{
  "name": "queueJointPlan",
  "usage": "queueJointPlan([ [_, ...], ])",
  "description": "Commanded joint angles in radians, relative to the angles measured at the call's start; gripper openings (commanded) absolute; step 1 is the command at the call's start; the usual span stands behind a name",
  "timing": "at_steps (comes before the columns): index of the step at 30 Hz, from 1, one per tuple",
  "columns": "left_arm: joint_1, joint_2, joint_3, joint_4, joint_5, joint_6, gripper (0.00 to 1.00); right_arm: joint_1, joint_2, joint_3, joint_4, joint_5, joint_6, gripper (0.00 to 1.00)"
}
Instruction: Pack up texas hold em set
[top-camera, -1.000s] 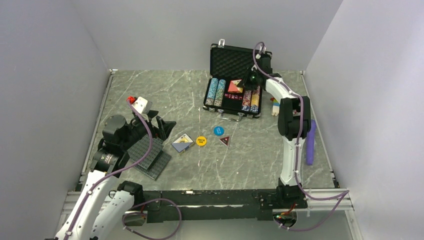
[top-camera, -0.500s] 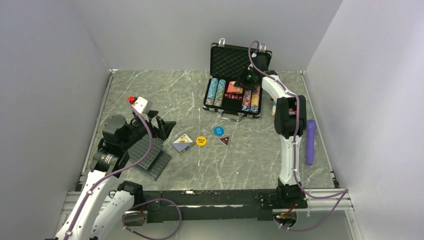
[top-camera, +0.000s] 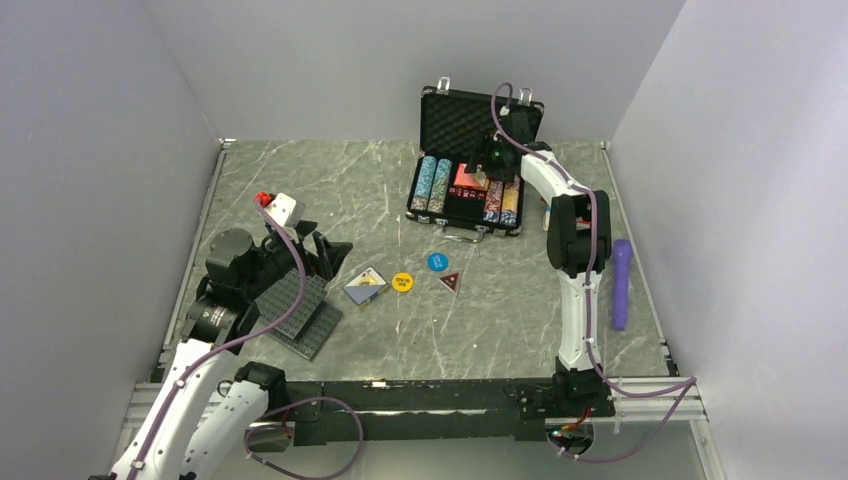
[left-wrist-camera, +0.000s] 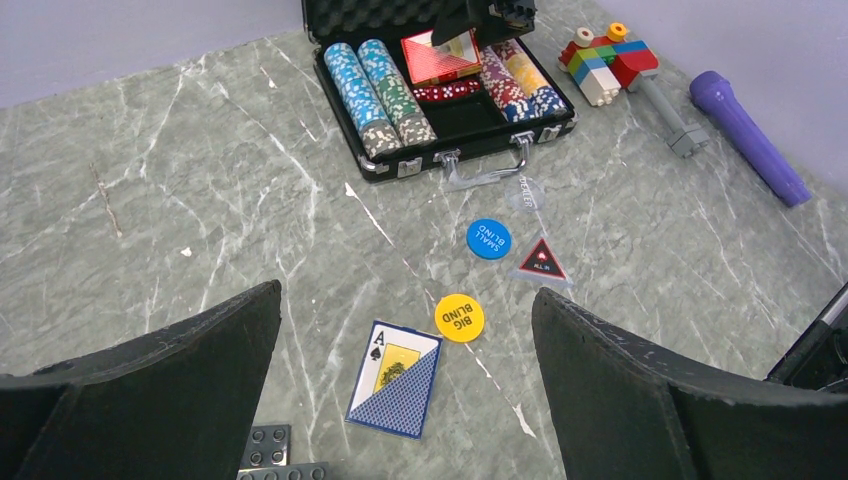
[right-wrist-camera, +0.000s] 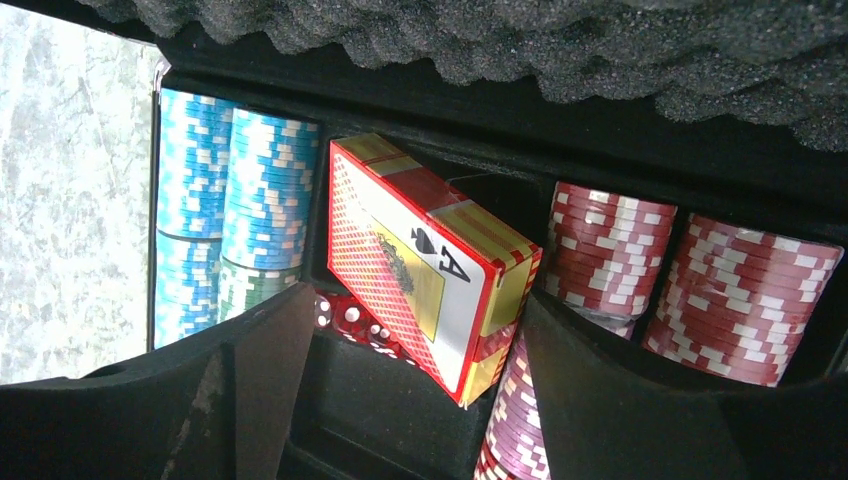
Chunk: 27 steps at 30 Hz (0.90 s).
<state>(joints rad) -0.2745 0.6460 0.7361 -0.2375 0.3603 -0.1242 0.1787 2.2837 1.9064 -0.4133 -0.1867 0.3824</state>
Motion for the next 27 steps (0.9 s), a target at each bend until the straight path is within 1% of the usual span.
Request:
queueJointPlan([
  [1,-0.002,0.002,0.006,0.029,0.005,0.001,0.99,0.014,0.014,0.023,0.053,-0.003,-0.027,0.79],
  [5,-0.002,0.003,0.006,0.030,0.006,0.001,0.99,0.033,0.034,0.035,0.065,-0.007,-0.044,0.79],
  [12,-0.001,0.008,0.006,0.029,0.007,0.001,0.99,0.059,0.086,0.107,0.038,0.011,-0.064,0.80],
  [15,-0.001,0.009,0.006,0.029,0.008,0.001,0.99,0.073,0.075,0.104,0.027,0.083,-0.094,0.81],
  [21,-0.002,0.010,0.006,0.030,0.008,0.001,0.99,0.106,-0.015,0.027,0.071,0.254,-0.183,0.87],
  [27,-0.002,0.012,0.006,0.029,0.007,0.001,0.99,0.124,-0.091,-0.033,0.114,0.383,-0.240,0.90],
])
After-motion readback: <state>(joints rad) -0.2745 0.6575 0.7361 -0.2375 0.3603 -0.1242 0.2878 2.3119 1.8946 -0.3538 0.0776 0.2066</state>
